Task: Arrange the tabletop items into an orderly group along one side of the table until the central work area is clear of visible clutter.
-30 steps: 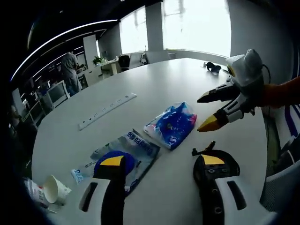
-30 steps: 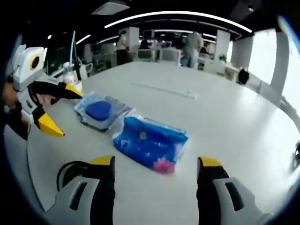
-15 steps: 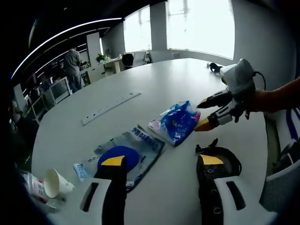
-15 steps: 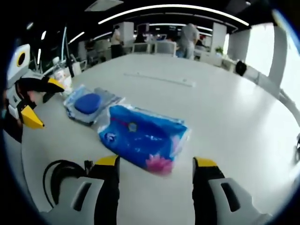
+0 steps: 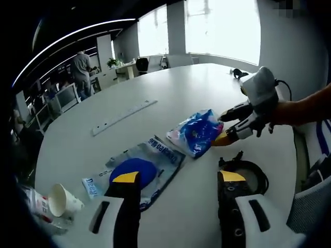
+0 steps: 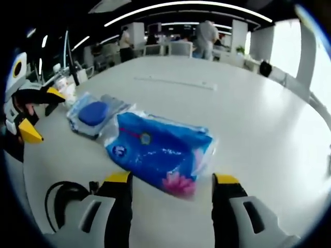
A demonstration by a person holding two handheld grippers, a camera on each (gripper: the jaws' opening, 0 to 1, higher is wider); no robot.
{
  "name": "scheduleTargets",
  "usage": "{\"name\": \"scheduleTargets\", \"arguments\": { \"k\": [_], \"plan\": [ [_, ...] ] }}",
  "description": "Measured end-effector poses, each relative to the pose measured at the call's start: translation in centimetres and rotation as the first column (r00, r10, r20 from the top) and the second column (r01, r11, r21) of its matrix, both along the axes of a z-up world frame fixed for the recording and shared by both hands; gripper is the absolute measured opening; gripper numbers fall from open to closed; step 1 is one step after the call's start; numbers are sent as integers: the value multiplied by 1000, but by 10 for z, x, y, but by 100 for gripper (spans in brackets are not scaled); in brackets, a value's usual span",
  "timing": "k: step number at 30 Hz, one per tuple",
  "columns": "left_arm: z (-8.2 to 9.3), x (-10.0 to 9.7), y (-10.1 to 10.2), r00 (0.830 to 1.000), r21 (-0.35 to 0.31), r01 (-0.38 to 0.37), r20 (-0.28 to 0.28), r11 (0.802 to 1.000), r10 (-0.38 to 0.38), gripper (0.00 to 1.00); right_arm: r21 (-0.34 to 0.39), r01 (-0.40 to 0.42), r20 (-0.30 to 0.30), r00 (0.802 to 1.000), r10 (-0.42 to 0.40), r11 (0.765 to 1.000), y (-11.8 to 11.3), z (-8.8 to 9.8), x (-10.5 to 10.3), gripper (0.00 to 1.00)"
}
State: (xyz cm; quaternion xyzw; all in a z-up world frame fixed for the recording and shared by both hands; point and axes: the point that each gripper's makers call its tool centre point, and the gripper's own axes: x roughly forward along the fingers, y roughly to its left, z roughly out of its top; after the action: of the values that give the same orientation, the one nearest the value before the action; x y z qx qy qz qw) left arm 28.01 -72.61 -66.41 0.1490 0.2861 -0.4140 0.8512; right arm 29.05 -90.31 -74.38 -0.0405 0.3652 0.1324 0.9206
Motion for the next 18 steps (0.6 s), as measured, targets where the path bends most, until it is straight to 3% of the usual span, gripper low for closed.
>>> {"name": "scheduleTargets", "arguments": {
  "k": [11,18],
  "plan": [
    [-5,0,6,1000,7,-12,-9,1000,12,57,-12,-6,1,1000,6,1000,-1,0,4,59],
    [-9,-5,7,1000,9,-10,-16,1000,10,57,17,11,43,999,-12,1000,-3,16,-3,59]
  ]
}}
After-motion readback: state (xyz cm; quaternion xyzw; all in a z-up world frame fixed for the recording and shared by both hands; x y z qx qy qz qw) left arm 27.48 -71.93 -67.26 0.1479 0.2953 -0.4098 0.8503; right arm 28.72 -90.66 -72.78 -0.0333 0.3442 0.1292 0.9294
